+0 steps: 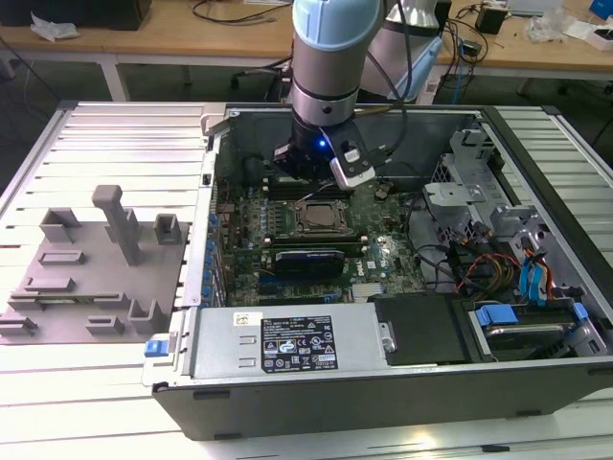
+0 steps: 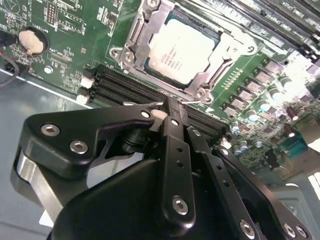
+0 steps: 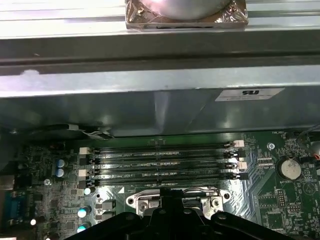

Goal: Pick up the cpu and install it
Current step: 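Install the first cpu locking lever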

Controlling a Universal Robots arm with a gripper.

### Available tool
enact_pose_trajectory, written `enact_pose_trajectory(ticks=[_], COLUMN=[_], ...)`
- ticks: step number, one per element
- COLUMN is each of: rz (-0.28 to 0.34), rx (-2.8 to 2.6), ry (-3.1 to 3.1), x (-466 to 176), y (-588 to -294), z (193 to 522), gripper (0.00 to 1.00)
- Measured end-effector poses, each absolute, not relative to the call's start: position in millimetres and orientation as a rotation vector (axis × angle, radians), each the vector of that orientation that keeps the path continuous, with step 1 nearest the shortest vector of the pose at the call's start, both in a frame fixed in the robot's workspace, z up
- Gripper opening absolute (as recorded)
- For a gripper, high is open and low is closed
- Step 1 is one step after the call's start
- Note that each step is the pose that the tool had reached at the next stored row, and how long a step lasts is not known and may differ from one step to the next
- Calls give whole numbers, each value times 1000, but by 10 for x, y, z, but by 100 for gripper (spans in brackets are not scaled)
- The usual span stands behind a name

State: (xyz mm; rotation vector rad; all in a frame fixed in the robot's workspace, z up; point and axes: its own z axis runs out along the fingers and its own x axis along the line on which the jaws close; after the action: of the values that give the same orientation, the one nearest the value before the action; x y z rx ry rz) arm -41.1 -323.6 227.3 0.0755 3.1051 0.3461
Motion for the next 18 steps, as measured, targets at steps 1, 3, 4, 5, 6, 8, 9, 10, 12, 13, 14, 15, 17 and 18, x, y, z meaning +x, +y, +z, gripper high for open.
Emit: enact_pose_trajectory(ticks=[1, 3, 4, 5, 6, 8, 9, 10, 12, 13, 14, 15, 17, 18], rz=[346, 346, 346, 346, 346, 345, 344, 343, 342, 342, 342, 342, 341, 341], rx=[76, 76, 76, 75, 74, 72, 71, 67, 65, 64, 64, 65, 66, 67], ry=[3105, 3105, 3105, 3103, 3098, 3086, 3080, 3062, 3048, 3048, 3048, 3048, 3037, 3033], x=[-407, -405, -404, -404, -405, -405, -405, -405, -406, -406, -406, -408, -431, -437], y=[-3217, -3183, -3174, -3172, -3172, -3173, -3173, -3172, -3171, -3171, -3171, -3171, -3165, -3164], z=[2261, 2243, 2235, 2225, 2216, 2201, 2197, 2191, 2185, 2185, 2186, 2185, 2167, 2162], gripper=[11, 11, 11, 11, 11, 11, 11, 11, 11, 11, 11, 11, 11, 11])
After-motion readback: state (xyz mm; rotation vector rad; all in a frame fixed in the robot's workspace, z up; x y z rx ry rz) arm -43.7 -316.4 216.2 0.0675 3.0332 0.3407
